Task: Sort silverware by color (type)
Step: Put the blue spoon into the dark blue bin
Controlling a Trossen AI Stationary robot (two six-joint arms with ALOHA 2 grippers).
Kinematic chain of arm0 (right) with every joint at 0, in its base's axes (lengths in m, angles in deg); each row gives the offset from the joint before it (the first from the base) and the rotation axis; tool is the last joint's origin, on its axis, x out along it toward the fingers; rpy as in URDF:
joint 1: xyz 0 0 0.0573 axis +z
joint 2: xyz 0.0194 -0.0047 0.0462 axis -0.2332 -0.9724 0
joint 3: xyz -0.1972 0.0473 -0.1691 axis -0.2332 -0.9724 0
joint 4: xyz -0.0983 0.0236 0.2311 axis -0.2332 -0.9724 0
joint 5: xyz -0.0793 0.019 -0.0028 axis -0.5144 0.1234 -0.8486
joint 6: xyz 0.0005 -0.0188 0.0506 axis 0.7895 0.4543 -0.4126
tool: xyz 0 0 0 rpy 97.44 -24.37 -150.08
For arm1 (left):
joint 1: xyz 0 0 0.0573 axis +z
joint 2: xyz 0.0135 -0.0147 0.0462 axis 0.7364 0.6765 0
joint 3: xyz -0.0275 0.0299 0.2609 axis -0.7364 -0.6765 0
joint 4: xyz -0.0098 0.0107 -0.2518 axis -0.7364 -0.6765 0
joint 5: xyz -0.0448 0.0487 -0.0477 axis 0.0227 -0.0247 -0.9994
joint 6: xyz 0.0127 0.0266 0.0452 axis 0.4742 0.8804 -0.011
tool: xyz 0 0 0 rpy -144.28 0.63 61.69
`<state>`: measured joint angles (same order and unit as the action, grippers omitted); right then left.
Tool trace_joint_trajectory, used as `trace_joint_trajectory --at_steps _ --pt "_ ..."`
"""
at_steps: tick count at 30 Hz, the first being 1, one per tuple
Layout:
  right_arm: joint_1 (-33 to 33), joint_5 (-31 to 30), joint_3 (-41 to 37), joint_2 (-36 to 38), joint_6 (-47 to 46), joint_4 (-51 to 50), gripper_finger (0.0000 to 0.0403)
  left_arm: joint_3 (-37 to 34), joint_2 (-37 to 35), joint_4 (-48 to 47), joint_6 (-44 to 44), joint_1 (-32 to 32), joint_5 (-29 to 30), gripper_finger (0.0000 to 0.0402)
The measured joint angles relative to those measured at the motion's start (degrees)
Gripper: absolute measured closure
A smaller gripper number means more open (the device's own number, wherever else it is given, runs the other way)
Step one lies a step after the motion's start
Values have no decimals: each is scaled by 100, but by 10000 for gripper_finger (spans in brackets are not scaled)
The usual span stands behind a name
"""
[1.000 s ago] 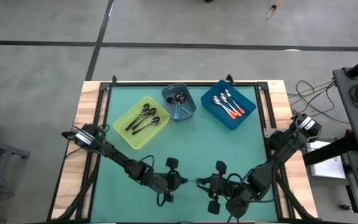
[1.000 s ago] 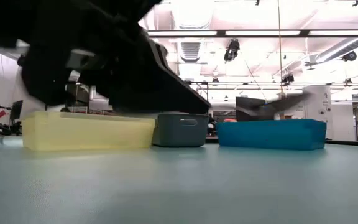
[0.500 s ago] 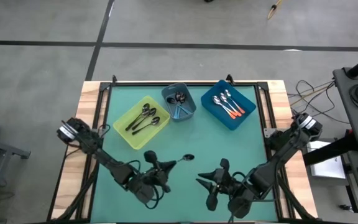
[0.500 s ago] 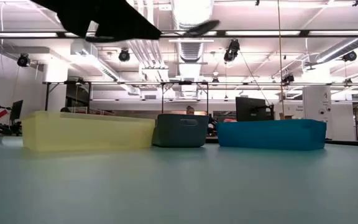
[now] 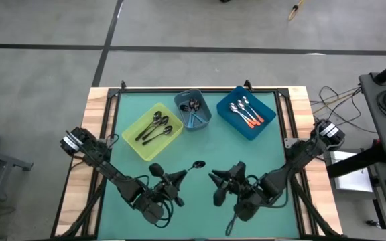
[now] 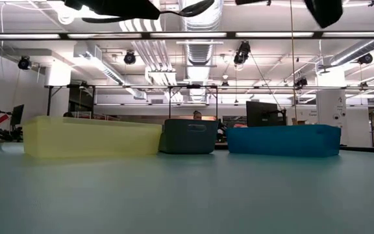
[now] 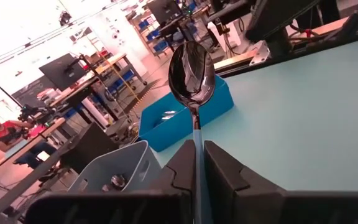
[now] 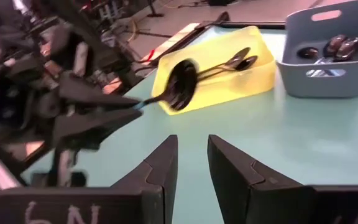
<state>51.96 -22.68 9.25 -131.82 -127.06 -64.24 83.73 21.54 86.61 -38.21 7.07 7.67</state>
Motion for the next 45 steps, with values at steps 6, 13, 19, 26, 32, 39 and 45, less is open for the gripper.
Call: trace_joint_trajectory --at_steps 6,13,19,26,32,39,45 --pt "-269 32 -10 0 -37 70 323 29 0 47 -39 0 0 396" --pt "-434 365 -5 0 671 212 323 27 0 76 -58 0 -2 396" --pt "-508 446 -3 0 611 208 323 23 0 67 -54 0 1 395" --pt "-524 498 8 0 434 281 290 21 0 63 -54 7 0 395" --pt "-545 485 8 0 470 376 285 18 0 63 -79 17 0 395" --pt "-671 441 14 -180 712 803 285 12 0 52 -156 39 -2 395" --pt "-874 441 16 -197 731 822 285 10 0 65 -188 39 -57 395"
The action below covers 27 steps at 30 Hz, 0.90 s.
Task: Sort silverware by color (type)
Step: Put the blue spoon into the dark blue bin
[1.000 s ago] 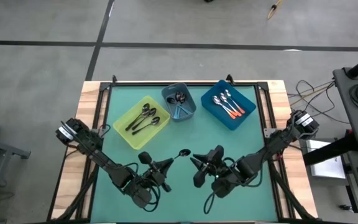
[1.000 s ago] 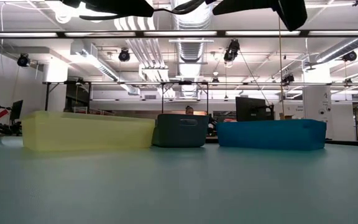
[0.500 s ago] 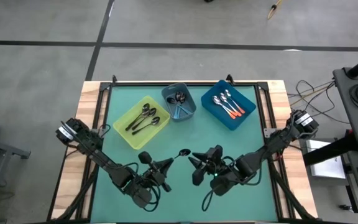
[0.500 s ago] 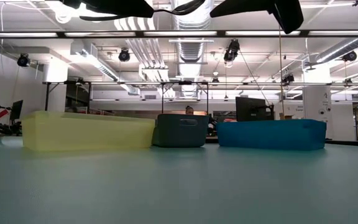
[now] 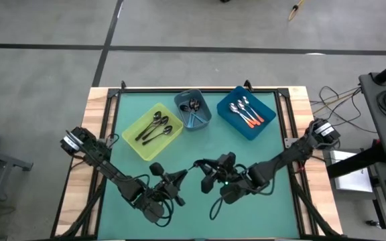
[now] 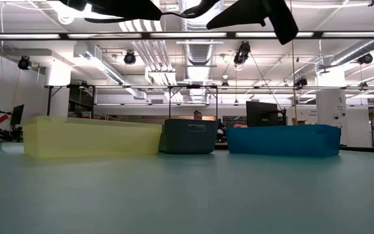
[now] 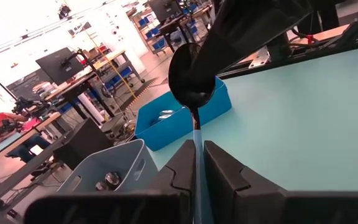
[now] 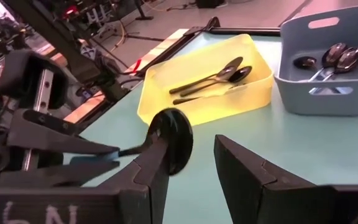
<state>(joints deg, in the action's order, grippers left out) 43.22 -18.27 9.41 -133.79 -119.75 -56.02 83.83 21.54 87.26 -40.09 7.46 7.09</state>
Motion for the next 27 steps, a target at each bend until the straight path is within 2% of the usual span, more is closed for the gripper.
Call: trace_joint_trajectory --at_steps 16,27 --pt "-118 1 -11 -2 811 587 291 0 0 7 -14 4 -49 395" --pt "-118 5 -11 -2 871 596 358 0 0 37 -14 11 -47 395"
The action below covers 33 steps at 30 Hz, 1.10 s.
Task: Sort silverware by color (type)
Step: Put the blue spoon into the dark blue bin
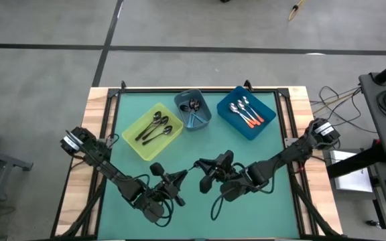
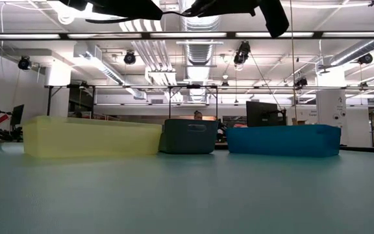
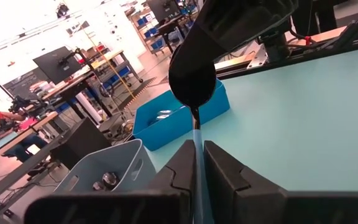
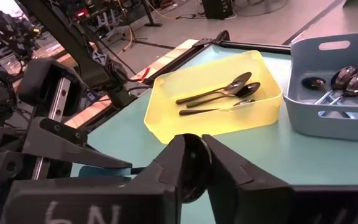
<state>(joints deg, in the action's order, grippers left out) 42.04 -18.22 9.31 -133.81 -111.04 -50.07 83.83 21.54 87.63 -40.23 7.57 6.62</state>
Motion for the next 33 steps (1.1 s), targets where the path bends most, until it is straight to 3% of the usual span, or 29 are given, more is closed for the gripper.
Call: trace_joint_trajectory --at_steps 5,13,21,27,30,33 --pt "7 0 -2 0 172 54 386 0 0 -11 0 -2 10 395" --pt "15 0 -1 2 449 113 392 0 0 -9 13 -2 20 387" --pt "0 72 -11 0 675 39 393 7 -9 41 33 -9 -172 334" --pt "2 760 49 2 1284 -417 393 7 -10 34 65 -68 -246 290" --pt "2 923 262 2 1390 -1166 393 7 -63 31 87 -92 -922 275" --pt "4 958 586 2 1337 -2160 393 7 -184 17 25 -57 -2031 263"
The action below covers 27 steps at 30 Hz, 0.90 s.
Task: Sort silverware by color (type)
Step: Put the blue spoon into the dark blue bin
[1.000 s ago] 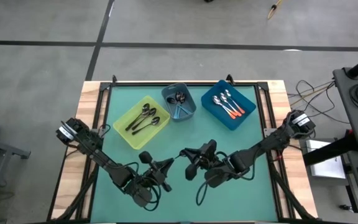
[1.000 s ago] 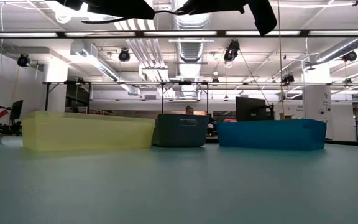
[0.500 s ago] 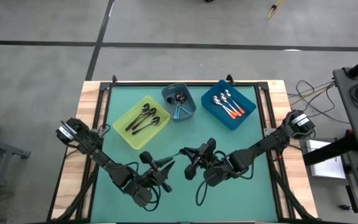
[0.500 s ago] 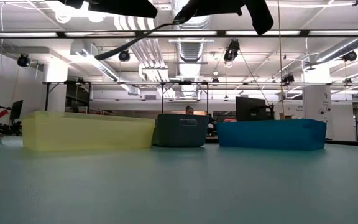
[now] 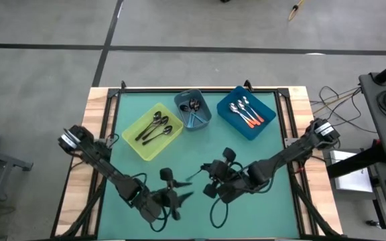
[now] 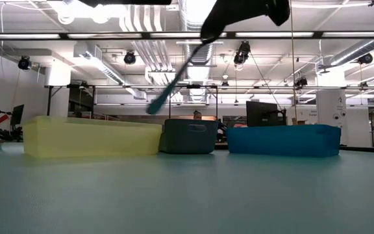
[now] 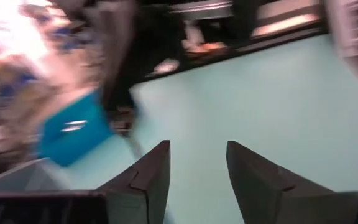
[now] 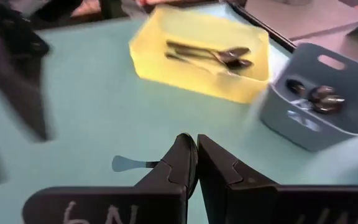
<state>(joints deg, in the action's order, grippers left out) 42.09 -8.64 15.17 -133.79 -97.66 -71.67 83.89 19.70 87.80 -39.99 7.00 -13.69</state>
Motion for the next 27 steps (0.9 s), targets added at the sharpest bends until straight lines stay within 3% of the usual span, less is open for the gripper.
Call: trace_joint_trajectory --at_steps 3,9,14,21,27 --pt "0 174 311 7 -33 -765 393 -12 -86 -11 -144 81 -696 253" --pt "80 707 627 11 412 -1146 392 -144 -112 -33 -381 274 -1046 229" --pt "198 744 894 -170 809 -1338 392 -372 -105 68 -697 521 -1422 204" --pt "227 739 1362 -647 1533 -1433 391 -1041 -102 1426 -492 685 -2289 184" --pt "238 736 1821 -927 1956 -1627 391 -1525 -102 2074 -467 784 -2370 184"
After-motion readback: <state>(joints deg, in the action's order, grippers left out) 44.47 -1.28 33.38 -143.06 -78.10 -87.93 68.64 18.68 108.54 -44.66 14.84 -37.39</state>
